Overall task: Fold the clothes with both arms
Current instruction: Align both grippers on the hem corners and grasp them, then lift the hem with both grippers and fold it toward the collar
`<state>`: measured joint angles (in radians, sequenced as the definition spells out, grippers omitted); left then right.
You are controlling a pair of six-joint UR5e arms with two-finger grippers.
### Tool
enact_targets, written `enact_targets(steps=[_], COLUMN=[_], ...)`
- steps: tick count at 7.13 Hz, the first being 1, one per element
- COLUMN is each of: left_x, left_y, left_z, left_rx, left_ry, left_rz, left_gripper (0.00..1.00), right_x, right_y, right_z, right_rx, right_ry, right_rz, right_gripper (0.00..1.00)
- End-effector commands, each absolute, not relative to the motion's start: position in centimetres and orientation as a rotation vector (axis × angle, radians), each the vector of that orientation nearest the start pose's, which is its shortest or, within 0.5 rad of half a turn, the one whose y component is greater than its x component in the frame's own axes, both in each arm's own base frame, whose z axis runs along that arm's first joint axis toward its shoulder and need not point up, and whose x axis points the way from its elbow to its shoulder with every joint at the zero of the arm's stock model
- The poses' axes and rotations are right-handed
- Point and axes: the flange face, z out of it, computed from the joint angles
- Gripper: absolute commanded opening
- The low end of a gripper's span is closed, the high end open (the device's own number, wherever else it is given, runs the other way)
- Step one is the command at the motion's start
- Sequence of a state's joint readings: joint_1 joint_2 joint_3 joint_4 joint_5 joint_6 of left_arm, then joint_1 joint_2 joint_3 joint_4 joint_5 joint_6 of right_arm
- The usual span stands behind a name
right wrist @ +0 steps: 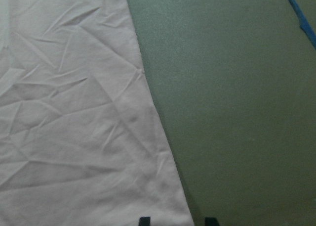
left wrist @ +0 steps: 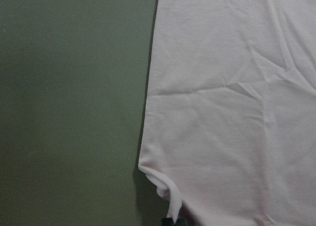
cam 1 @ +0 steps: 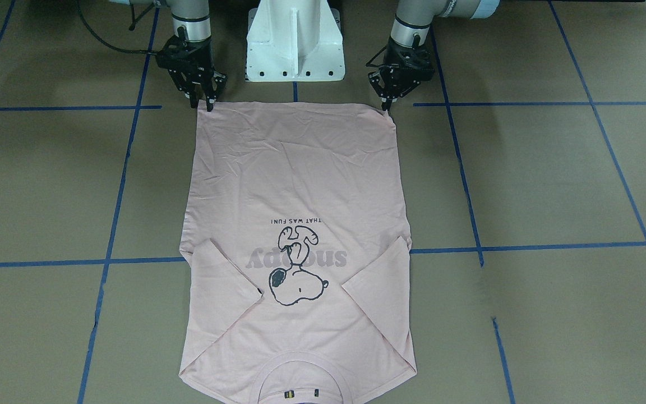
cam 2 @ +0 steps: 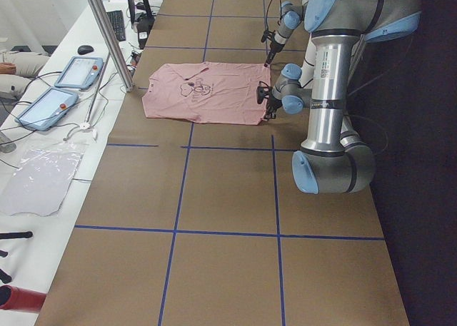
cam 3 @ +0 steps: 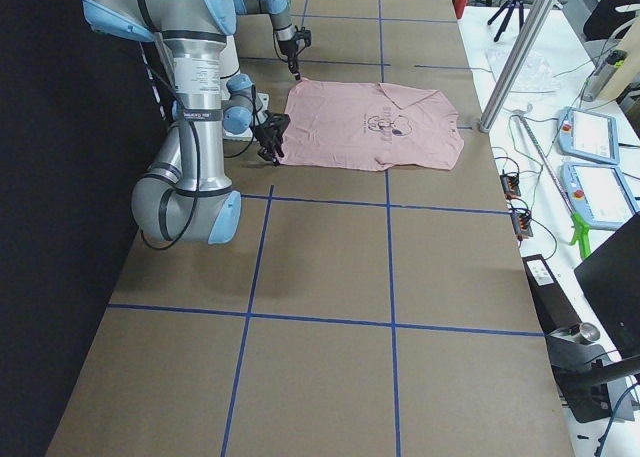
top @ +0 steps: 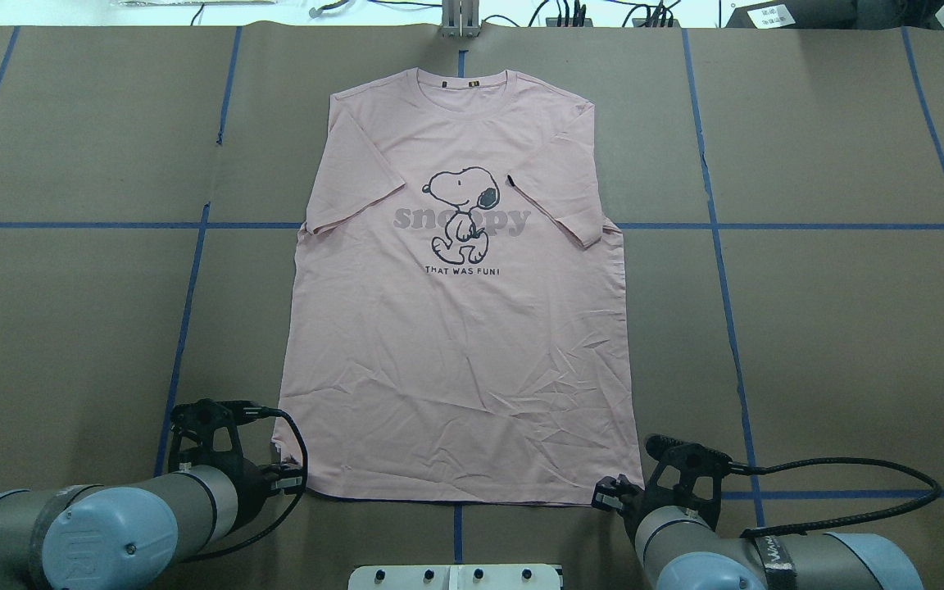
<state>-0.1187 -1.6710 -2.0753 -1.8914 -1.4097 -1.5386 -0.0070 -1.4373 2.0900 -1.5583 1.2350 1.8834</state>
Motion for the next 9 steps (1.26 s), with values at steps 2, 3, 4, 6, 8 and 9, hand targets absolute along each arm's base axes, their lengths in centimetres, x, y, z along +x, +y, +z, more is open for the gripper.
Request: enact_targets(steps=[2,3,4,6,8,9], left_x=[48.1,48.1,48.2,45.5,37.4,33.6], left_y=[-20.8,-20.8,-20.7,-20.8,-19.5,-20.3], left_z=[34.1,34.0,33.9,30.4,22.8,18.6], left_rx=[0.221,0.221,0.217,0.231,0.14,0.112], left_ry=[0.912,0.914,0.916,0.94,0.976,1.013], left_rz=[-0.149,-0.149,-0.147,-0.12,-0.012,-0.006], left_gripper=[0.0,0.0,0.0,0.0,0.0,0.0], right_x=[-50.8,-50.8,-50.6,-47.9,-40.5,-35.6], right_y=[-16.2,-16.2,-16.4,-17.2,-16.5,-15.8], right_z=[35.3,35.1,35.0,32.2,25.3,21.0], right_rx=[0.216,0.215,0.216,0.207,0.162,0.098], right_ry=[-0.718,-0.721,-0.724,-0.776,-0.782,-0.793], right_rz=[0.414,0.414,0.416,0.429,0.407,0.383], right_gripper=[0.0,0.0,0.0,0.0,0.0,0.0])
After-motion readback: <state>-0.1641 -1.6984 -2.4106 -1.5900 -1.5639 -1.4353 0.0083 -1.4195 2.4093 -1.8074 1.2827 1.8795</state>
